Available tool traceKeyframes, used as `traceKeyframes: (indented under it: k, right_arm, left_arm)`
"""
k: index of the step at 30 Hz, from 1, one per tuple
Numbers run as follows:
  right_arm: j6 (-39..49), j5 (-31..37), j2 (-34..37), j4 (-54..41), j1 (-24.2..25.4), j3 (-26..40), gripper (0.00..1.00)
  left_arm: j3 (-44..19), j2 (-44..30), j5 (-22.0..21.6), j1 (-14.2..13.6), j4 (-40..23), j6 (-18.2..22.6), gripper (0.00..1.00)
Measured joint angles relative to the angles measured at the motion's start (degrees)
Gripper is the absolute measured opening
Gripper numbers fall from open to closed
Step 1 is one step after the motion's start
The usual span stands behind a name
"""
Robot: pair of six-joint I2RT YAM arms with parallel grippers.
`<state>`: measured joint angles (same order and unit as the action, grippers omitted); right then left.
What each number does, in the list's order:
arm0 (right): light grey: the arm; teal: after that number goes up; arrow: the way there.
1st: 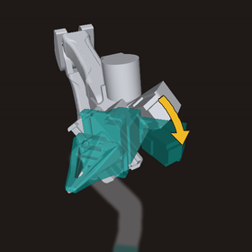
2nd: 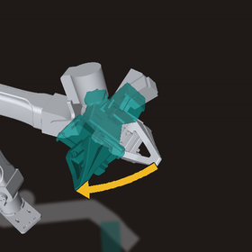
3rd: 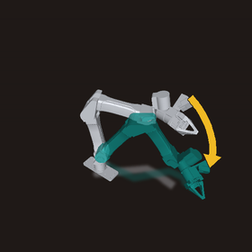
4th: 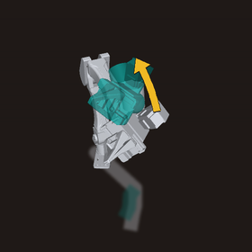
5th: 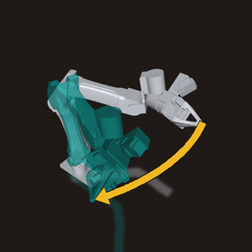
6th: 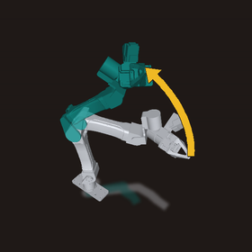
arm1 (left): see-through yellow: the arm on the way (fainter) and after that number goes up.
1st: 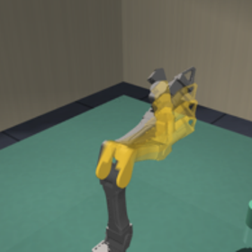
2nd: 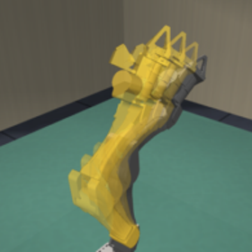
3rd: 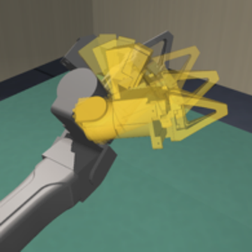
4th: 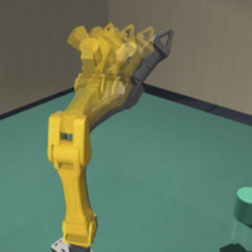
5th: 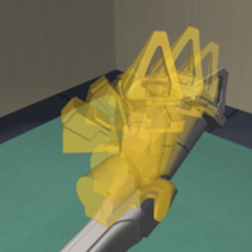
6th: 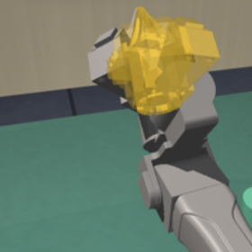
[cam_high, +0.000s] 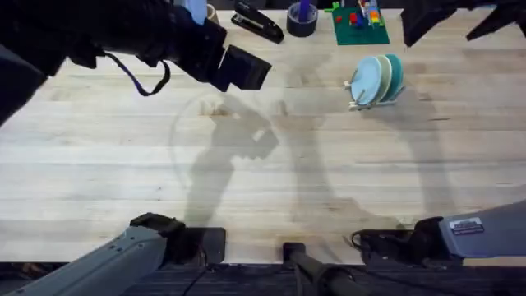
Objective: Pick up the plates from the table one by one and place each into a slot on the dish rack.
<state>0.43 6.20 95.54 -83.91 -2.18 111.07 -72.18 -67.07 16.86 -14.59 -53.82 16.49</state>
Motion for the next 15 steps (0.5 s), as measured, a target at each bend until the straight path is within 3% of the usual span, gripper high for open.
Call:
traceKeyframes:
  k: [8, 15]
  right_arm:
    - [-3.6, -0.1, -9.3, -0.2, -6.1, -1.3, 0.993]
    - [-7.9, -0.2, -20.5, 1.7, -9.4, -13.4, 0.995]
  left_arm:
    - [0.0, 0.0, 0.0, 0.0, 0.0, 0.0, 0.993]
    - [0.0, 0.0, 0.0, 0.0, 0.0, 0.0, 0.995]
